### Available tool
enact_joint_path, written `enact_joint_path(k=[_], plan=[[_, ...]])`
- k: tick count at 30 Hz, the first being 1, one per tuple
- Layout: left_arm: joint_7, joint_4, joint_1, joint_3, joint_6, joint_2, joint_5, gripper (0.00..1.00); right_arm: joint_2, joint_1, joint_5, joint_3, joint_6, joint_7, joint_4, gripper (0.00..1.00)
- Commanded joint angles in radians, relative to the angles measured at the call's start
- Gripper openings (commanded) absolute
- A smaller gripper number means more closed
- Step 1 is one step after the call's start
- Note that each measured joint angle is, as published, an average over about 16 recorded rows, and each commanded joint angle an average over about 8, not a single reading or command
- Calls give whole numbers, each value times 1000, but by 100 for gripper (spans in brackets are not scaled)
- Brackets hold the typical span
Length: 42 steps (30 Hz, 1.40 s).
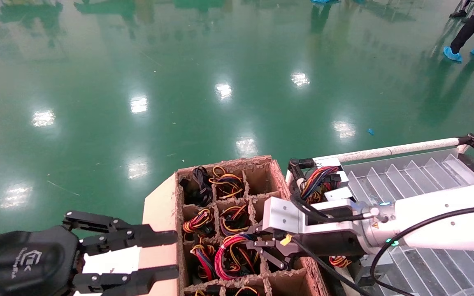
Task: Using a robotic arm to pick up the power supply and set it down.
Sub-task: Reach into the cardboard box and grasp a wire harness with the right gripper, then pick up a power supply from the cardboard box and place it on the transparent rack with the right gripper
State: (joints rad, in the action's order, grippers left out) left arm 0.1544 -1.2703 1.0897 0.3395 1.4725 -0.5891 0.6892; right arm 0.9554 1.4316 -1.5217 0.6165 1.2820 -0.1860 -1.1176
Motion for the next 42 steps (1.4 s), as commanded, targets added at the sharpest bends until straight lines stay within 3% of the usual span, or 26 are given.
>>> enact_joint_path(k=[1,12,18,29,42], plan=[[0,0,0,0,0,0,0,100,-8,-1,10,-6,4,-6,-11,0],[0,0,0,0,0,0,0,100,-86,84,125,-101,26,-34,-103,0],[0,0,0,0,0,0,0,100,-98,169,186,-155,39,6,-64,0],[0,0,0,1,0,0,0,100,-91,391,226,-210,109,179,200,0],[0,0,0,1,0,0,-1,100,-93,629,96,-170,148,425,587,0]])
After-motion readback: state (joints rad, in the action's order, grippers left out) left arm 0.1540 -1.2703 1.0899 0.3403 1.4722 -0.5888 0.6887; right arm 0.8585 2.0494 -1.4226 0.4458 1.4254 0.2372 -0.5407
